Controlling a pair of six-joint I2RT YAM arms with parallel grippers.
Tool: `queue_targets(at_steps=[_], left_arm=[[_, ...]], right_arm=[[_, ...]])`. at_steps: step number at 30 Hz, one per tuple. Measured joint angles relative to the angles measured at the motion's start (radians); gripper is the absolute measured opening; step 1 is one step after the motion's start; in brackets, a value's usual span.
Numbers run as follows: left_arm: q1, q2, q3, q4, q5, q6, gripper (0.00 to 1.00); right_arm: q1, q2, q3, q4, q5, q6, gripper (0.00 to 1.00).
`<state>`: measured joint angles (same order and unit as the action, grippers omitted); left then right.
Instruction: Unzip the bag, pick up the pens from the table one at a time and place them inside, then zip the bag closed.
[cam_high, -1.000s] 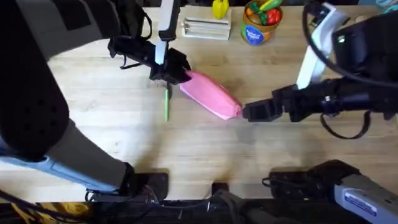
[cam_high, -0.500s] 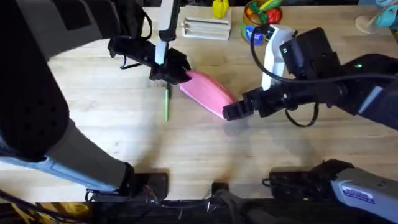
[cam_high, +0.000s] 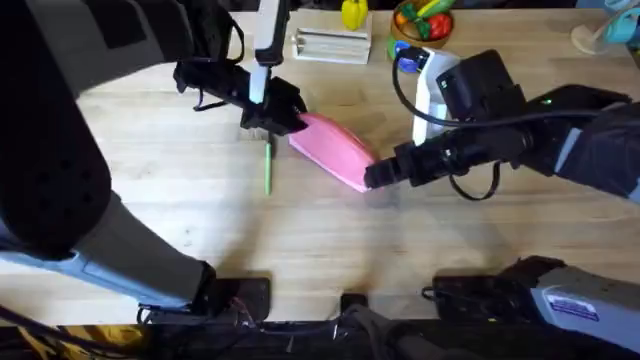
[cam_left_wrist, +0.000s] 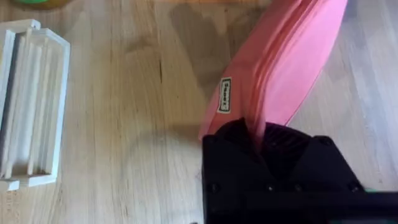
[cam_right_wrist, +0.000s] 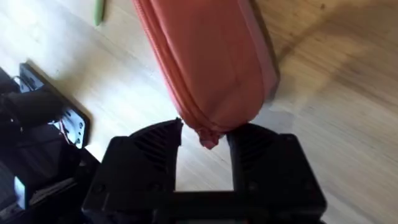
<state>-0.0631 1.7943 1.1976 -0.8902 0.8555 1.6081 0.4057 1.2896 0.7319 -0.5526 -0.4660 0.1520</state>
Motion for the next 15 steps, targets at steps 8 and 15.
queue_targets(at_steps=[8, 15], left_arm=[[0.0, 0.0, 0.0, 0.003, -0.002, 0.0, 0.041], [0.0, 0.0, 0.0, 0.004, -0.002, 0.0, 0.041]], right_arm=[[0.0, 0.0, -0.002, -0.005, 0.002, -0.003, 0.191], [0.0, 0.0, -0.001, -0.017, 0.0, -0.006, 0.135]])
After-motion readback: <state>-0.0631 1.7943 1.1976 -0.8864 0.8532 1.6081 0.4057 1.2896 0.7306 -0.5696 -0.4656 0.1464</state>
